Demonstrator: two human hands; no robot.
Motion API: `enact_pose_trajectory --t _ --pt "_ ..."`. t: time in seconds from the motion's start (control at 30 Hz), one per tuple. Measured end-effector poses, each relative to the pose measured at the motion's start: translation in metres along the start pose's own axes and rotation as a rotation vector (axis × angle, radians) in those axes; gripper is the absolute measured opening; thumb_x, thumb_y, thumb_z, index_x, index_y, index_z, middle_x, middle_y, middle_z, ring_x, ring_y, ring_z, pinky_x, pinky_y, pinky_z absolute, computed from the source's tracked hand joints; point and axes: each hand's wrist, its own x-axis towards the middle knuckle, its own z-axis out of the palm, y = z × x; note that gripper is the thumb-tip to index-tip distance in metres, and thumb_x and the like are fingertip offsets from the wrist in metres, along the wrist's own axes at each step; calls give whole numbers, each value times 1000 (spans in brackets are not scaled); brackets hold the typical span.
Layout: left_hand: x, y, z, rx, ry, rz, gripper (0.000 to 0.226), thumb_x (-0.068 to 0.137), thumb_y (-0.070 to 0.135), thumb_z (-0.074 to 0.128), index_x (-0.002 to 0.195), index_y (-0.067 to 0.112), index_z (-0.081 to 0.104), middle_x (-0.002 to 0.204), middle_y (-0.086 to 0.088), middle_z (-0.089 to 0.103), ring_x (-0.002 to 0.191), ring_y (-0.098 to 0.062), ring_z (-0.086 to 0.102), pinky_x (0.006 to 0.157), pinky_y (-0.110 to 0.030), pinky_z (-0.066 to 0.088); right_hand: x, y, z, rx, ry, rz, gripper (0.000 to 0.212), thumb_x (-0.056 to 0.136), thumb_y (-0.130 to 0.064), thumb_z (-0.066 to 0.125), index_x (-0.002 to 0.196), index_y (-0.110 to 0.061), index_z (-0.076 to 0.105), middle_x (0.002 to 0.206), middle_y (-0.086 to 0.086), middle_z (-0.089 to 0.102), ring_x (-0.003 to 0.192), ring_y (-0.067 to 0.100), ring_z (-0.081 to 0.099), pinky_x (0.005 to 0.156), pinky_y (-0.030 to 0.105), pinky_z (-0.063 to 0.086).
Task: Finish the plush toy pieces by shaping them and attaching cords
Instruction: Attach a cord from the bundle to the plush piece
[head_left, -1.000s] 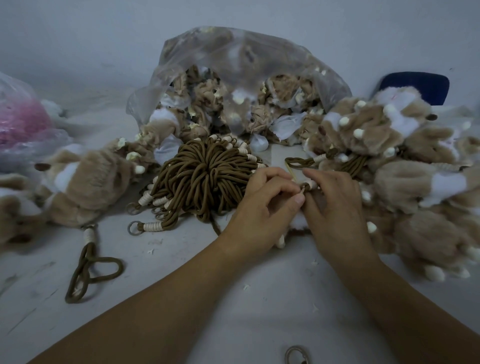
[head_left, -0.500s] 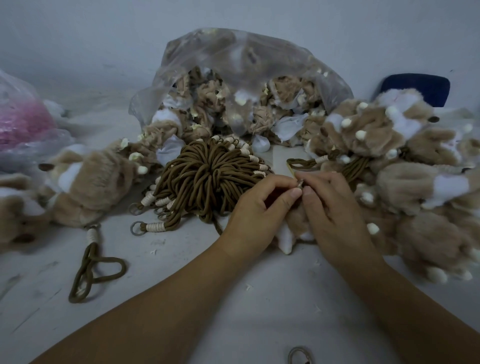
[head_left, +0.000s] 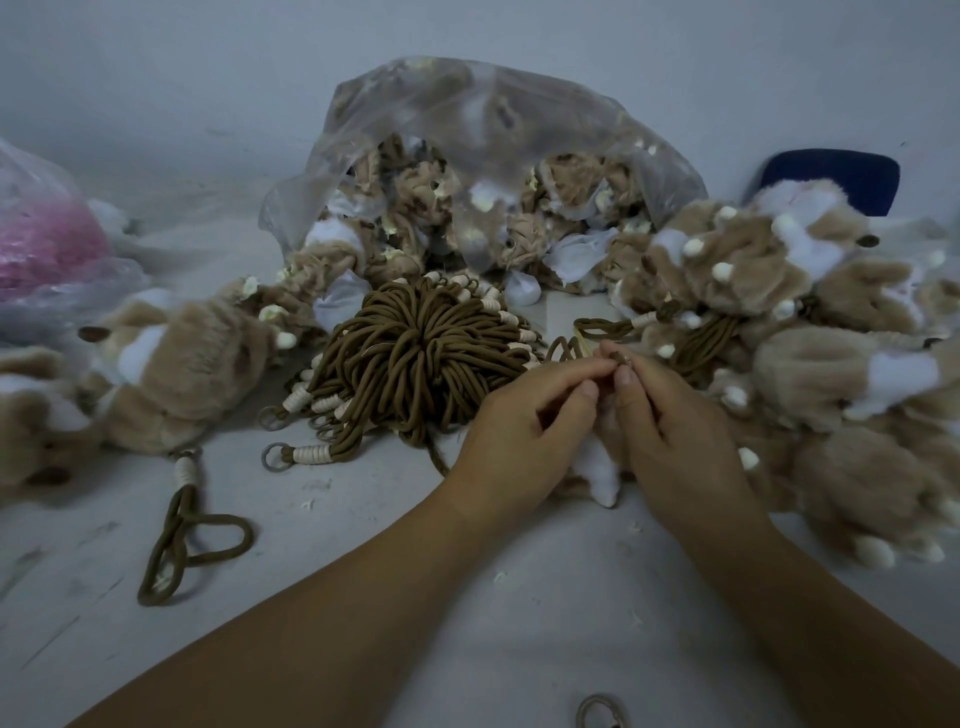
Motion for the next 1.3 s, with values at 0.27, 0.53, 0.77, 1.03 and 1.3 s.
enact_pose_trajectory --t 0.27,0.53,0.77,1.03,1.3 --pt "4 -2 -1 182 162 108 19 95 8 61 111 6 71 109 -3 55 103 -11 55 90 -24 47 0 -5 4 -45 23 -115 35 96 -21 37 113 -10 66 100 -14 56 98 9 53 90 22 36" --pt "1 3 -1 129 133 40 4 94 12 62 91 11 64 95 0 57 88 -7 54 78 -16 43 0 -4 4 -13 -59 -55 39 94 -31 50 134 -29 49 112 -32 48 115 -1 44 100 26 36" --pt "0 4 4 113 108 83 9 94 9 63 87 2 65 92 -6 58 87 -14 55 79 -26 47 -4 -6 7 -124 -48 -172 44 88 -35 43 126 -16 55 111 -15 49 109 9 44 94 37 40" --pt "2 3 -1 59 119 -71 12 99 18 58 88 22 59 86 10 59 81 -1 55 72 -10 41 2 -1 5 -163 62 -190 47 86 -11 64 131 -19 53 94 -26 47 97 -2 36 84 10 30" --pt "2 4 -3 -78 117 -116 16 100 22 54 85 24 58 85 6 63 82 -12 60 74 -26 50 5 -4 3 -176 80 -320 34 87 -23 57 120 -13 59 103 2 64 95 12 51 85 25 39"
